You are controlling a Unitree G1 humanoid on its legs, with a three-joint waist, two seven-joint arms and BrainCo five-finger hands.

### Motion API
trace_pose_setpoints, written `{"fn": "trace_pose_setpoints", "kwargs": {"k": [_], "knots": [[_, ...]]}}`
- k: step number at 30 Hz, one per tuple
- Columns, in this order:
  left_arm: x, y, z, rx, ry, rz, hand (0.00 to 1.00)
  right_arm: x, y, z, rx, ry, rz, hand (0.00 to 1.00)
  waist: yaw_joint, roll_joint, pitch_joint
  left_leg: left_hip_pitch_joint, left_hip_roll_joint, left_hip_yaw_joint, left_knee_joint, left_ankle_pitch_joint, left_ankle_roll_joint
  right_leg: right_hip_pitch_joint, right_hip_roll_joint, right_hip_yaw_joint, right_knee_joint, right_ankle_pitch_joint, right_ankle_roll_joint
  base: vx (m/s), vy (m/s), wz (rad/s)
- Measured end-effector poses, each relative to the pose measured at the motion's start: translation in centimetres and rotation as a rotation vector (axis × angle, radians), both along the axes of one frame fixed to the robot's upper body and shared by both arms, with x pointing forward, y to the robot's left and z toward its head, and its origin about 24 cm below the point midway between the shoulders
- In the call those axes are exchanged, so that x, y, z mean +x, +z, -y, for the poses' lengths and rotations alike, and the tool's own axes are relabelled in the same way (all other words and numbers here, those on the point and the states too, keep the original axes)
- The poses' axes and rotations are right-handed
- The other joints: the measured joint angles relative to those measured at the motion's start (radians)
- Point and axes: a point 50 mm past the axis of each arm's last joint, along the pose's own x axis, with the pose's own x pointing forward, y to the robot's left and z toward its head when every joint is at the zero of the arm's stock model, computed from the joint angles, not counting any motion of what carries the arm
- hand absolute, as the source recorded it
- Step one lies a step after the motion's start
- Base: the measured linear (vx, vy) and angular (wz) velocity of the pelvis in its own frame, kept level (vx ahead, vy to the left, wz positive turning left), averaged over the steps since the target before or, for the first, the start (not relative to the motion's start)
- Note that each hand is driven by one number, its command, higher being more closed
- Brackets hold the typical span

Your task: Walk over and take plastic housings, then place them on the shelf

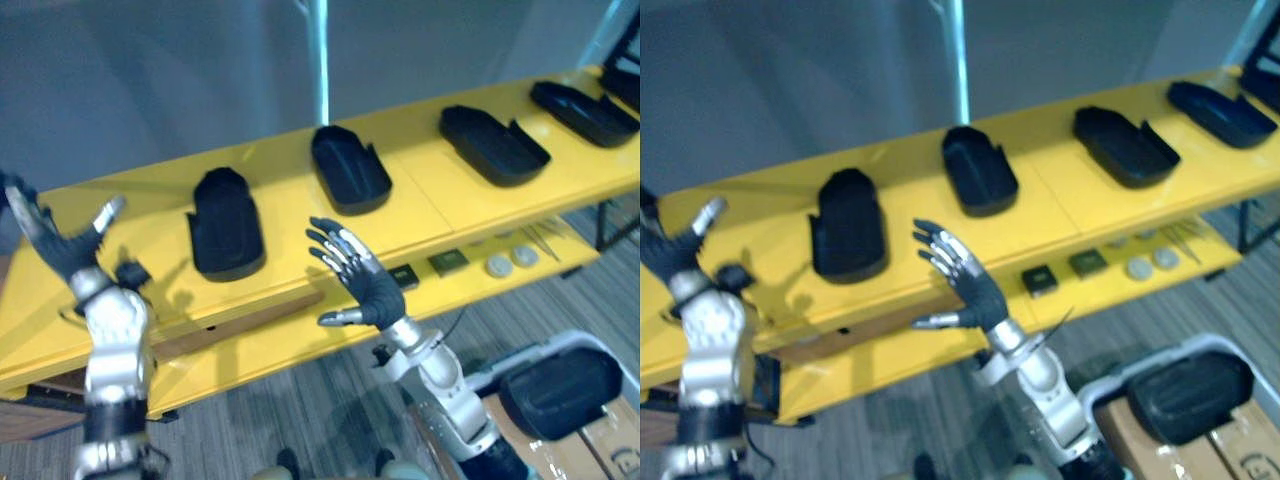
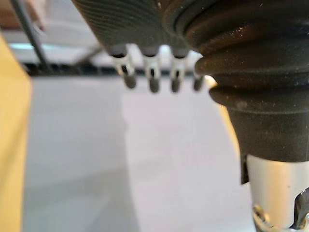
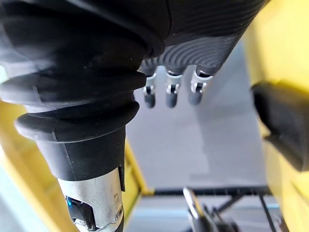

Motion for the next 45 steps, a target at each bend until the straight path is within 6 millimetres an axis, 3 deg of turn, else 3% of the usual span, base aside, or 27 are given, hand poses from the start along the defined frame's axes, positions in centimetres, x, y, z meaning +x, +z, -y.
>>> {"fn": "trace_pose_setpoints", "kwargs": {"k": [3, 5, 12, 16, 20, 24, 30, 45], "knots": [[-3.2, -5.0, 1.2, -0.116, -0.017, -0.181, 0.00, 1.6, 0.1, -0.6, -0.023, -0.025, 0.000, 1.00, 0.051, -0.011, -0.007, -0.021, -0.009, -0.046, -0.013, 0.011, -0.016, 0.008, -0.002, -0.049, -0.016, 0.000, 0.001, -0.11, -0.023, 0.42], [-5.2, -7.4, 1.4, -0.174, 0.001, -0.273, 0.00, 2.4, 0.2, -1.2, -0.024, -0.034, -0.008, 1.00, 0.076, -0.025, -0.016, -0.026, -0.014, -0.078, -0.053, 0.033, -0.024, 0.004, -0.004, -0.092, -0.016, -0.007, -0.004, -0.12, -0.016, 0.54], [-8.4, -12.6, 2.2, -0.294, -0.046, -0.473, 0.00, 5.0, -0.5, -3.1, -0.083, -0.025, -0.064, 1.00, 0.143, -0.046, -0.024, -0.088, -0.029, -0.135, -0.053, 0.076, -0.015, -0.027, -0.013, -0.150, -0.007, -0.003, -0.002, -0.05, 0.006, 0.30], [-7.9, -13.8, 3.4, -0.296, -0.153, -0.519, 0.00, 6.8, -1.1, -4.0, -0.166, -0.054, -0.097, 1.00, 0.162, -0.039, 0.008, -0.125, -0.028, -0.140, -0.052, 0.091, -0.012, -0.063, -0.013, -0.152, -0.002, 0.014, -0.006, -0.02, 0.005, 0.02], [-5.0, -14.7, 6.3, -0.301, -0.403, -0.536, 0.00, 9.9, 0.8, -2.9, -0.206, -0.146, -0.059, 1.00, 0.164, -0.008, 0.145, -0.182, -0.025, -0.159, -0.029, 0.110, -0.009, -0.124, -0.018, -0.152, 0.053, 0.014, -0.009, -0.08, 0.023, 0.09], [-4.0, -15.7, 8.7, -0.366, -0.591, -0.553, 0.00, 11.0, 2.7, -1.4, -0.208, -0.182, 0.011, 1.00, 0.163, 0.020, 0.237, -0.214, -0.027, -0.162, -0.012, 0.117, -0.006, -0.164, -0.027, -0.151, 0.090, 0.009, -0.015, -0.05, 0.017, 0.03], [-3.5, -16.4, 10.0, -0.412, -0.687, -0.577, 0.00, 11.1, 4.1, -1.7, -0.220, -0.196, 0.090, 1.00, 0.160, 0.057, 0.262, -0.235, -0.030, -0.165, 0.002, 0.117, -0.006, -0.214, -0.046, -0.150, 0.178, -0.039, -0.017, 0.00, -0.014, 0.02], [-4.3, -18.3, 10.9, -0.465, -0.735, -0.660, 0.00, 12.2, 5.6, 0.2, -0.167, -0.304, 0.125, 1.00, 0.160, 0.081, 0.274, -0.243, -0.047, -0.165, 0.006, 0.117, -0.007, -0.289, -0.094, -0.143, 0.332, -0.129, -0.021, 0.01, -0.010, 0.02]]}}
